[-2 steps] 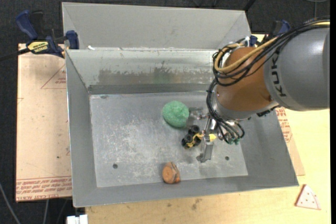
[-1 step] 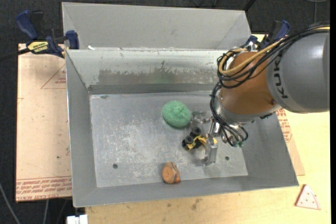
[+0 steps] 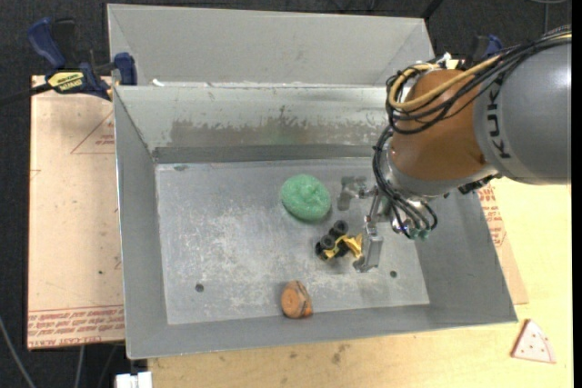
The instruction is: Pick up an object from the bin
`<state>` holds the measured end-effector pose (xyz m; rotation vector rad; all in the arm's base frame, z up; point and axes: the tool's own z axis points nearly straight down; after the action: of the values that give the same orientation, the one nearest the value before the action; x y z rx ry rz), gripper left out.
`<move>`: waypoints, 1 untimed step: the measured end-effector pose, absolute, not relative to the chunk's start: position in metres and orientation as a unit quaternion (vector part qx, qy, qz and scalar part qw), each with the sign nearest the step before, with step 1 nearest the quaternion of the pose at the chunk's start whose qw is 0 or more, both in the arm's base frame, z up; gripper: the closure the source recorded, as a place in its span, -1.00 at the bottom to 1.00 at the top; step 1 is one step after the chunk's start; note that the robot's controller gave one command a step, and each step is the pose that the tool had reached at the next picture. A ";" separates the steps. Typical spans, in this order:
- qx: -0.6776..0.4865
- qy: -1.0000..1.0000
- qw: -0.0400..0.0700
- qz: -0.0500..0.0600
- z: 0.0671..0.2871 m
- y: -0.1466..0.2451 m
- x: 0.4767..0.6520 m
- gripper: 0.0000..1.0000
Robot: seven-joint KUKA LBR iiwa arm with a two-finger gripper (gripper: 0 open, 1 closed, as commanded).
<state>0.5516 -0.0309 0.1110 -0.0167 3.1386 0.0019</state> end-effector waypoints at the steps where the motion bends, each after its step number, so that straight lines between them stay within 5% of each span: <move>1: 0.019 1.000 0.001 0.001 0.072 -0.028 0.544 -1.00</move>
Offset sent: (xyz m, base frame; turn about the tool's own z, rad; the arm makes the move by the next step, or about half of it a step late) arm -0.0072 0.0012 -0.0410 -0.0213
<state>0.5437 -0.0276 0.0724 0.0607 3.1394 0.0024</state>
